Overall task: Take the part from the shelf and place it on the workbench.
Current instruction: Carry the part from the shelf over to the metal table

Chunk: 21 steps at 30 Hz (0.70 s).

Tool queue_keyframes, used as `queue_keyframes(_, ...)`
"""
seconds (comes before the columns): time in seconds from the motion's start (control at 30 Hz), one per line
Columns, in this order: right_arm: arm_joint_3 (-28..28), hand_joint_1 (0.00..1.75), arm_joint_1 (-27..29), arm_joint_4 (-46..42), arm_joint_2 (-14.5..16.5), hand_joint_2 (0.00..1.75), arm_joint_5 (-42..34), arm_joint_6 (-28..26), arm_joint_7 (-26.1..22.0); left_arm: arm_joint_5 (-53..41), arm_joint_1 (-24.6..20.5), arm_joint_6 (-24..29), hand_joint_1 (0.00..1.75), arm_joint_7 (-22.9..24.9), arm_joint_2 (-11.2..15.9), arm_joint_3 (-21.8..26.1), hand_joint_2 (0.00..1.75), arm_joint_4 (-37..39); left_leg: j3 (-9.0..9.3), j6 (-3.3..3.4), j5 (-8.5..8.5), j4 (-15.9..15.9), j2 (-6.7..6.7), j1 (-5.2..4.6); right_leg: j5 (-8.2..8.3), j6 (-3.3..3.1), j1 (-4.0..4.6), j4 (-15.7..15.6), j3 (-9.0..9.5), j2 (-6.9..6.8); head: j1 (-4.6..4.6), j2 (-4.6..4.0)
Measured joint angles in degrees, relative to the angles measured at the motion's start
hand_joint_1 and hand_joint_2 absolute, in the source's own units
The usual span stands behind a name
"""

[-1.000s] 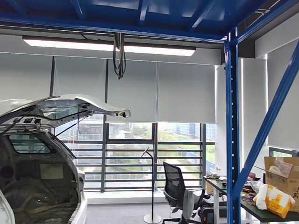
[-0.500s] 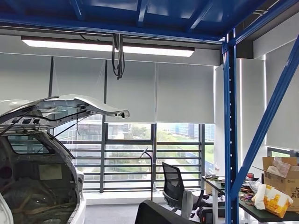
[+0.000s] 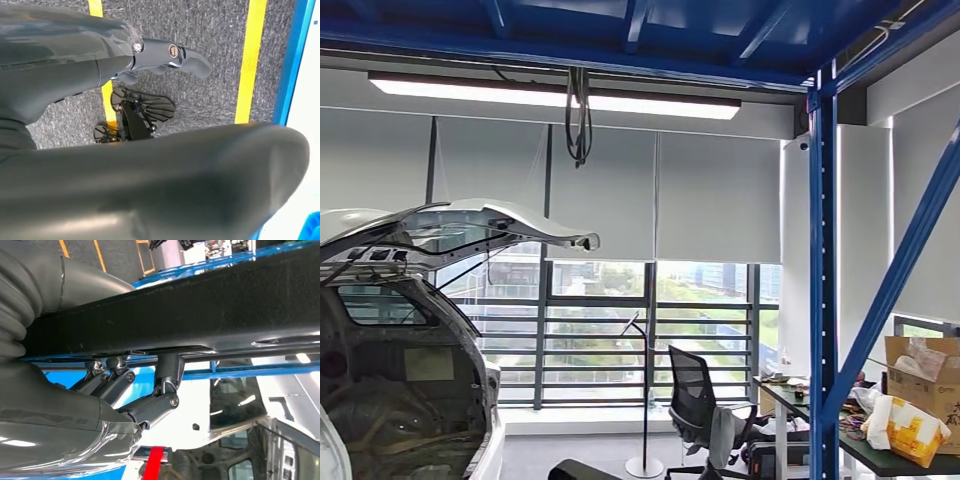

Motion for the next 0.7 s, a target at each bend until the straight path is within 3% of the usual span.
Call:
queue_keyframes(0.1, 0.3, 1.75, -0.3, 0.3, -0.7, 1.75, -0.2, 0.2, 0.0, 0.0, 0.1, 0.0, 0.0, 1.1, 0.0, 0.0, 1.75, 0.0, 0.27, 0.21, -0.07, -0.2, 0.09, 0.12, -4.22, 0.02, -0.03, 11.2, -6.36, -0.02, 0.0, 0.0)
queue_keyframes(0.13, 0.3, 1.75, -0.3, 0.5, -0.9, 1.75, -0.2, 0.2, 0.0, 0.0, 0.1, 0.1, 0.0, 1.5, 0.0, 0.0, 1.75, 0.0, 0.33, 0.2, -0.13, -0.2, 0.07, 0.12, -4.32, 0.01, -0.03, 13.6, -8.18, -0.02, 0.0, 0.0)
queue_keyframes(0.17, 0.4, 1.75, -0.4, 0.6, -1.1, 1.75, -0.3, 0.2, 0.0, 0.0, 0.2, 0.2, 0.0, 1.8, 0.0, 0.0, 1.75, 0.0, 0.45, 0.15, -0.21, -0.2, 0.03, 0.12, -3.18, -0.06, -0.02, 13.9, -9.04, -0.02, 0.0, 0.0)
queue_keyframes(0.2, 0.5, 1.75, -0.4, 0.7, -1.2, 1.75, -0.3, 0.2, 0.0, 0.0, 0.3, 0.4, 0.0, 2.0, 0.0, 0.0, 1.75, 0.0, 0.67, 0.06, -0.33, -0.2, -0.03, 0.12, -0.93, -0.18, -0.01, 11.8, -8.77, -0.03, 0.0, 0.0)
queue_keyframes(0.27, 0.8, 1.75, -0.6, 0.8, -1.4, 1.75, -0.3, 0.2, 0.0, 0.0, 0.4, 0.6, 0.0, 2.3, 0.0, 0.0, 1.75, 0.0, 1.13, -0.29, -0.62, -0.2, -0.11, 0.07, 4.07, -0.65, 0.14, 4.5, -6.53, -0.05, 0.0, 0.0)
queue_keyframes(0.3, 0.9, 1.75, -0.8, 0.8, -1.5, 1.75, -0.3, 0.2, 0.0, 0.0, 0.4, 0.7, 0.0, 2.4, 0.0, 0.0, 1.75, 0.0, 1.2, -0.53, -0.69, -0.1, -0.13, 0.04, 5.47, -0.93, 0.28, 1.6, -5.56, -0.05, 0.0, 0.0)
queue_keyframes(0.33, 0.9, 1.75, -0.9, 0.8, -1.6, 1.75, -0.2, 0.1, -0.1, 0.0, 0.4, 0.8, 0.0, 2.5, 0.0, 0.0, 1.75, 0.0, 1.15, -0.8, -0.7, -0.2, -0.12, 0.05, 6.02, -1.2, 0.45, 0.0, -5.1, -0.01, 0.0, 0.01)
queue_keyframes(0.47, 1.0, 1.75, -0.9, 0.9, -1.7, 1.75, 0.0, -0.3, -0.1, 0.0, 0.5, 1.1, 0.0, 2.7, 0.0, 0.0, 1.75, 0.0, 0.93, -2.0, -1.06, 0.0, -0.06, 0.32, 6.43, -2.31, 0.51, -1.3, -4.81, 0.04, 0.01, 0.0)
queue_keyframes(0.53, 1.1, 1.75, -1.0, 0.9, -1.7, 1.75, 0.0, -0.2, -0.2, 0.0, 0.4, 1.1, 0.0, 2.7, 0.1, -0.1, 1.75, 0.0, -0.54, -2.49, -3.67, 3.7, -0.04, 0.49, 6.78, -2.81, 0.26, -1.9, -4.55, -0.19, 0.01, 0.0)
queue_keyframes(0.6, 1.2, 1.75, -0.9, 1.0, -1.7, 1.75, 0.1, -0.2, -0.2, 0.0, 0.5, 1.1, 0.0, 2.7, 0.2, -0.1, 1.75, 0.0, -3.5, -3.01, -7.05, 10.6, -0.04, 0.78, 6.85, -2.92, 0.27, -1.9, -4.55, -0.32, 0.02, 0.0)
queue_keyframes(0.63, 1.2, 1.75, -0.9, 1.1, -1.7, 1.75, 0.1, -0.2, -0.2, 0.0, 0.6, 1.1, 0.0, 2.7, 0.2, -0.1, 1.75, 0.0, -4.64, -3.27, -7.84, 13.3, -0.03, 0.98, 6.84, -2.91, 0.25, -1.9, -4.55, -0.34, 0.01, 0.0)
queue_keyframes(0.67, 1.2, 1.75, -0.8, 1.3, -1.7, 1.75, 0.1, -0.2, -0.2, 0.0, 0.7, 1.1, 0.0, 2.7, 0.2, -0.1, 1.75, 0.0, -4.98, -3.52, -7.61, 14.1, -0.03, 1.23, 6.82, -2.87, 0.21, -1.9, -4.55, -0.34, 0.02, 0.0)
queue_keyframes(0.7, 1.3, 1.75, -0.8, 1.4, -1.7, 1.75, 0.1, -0.2, -0.2, 0.0, 0.7, 1.1, 0.0, 2.7, 0.2, -0.1, 1.75, 0.0, -4.35, -3.78, -6.36, 12.8, -0.02, 1.52, 6.78, -2.8, 0.14, -1.8, -4.53, -0.32, 0.01, 0.0)
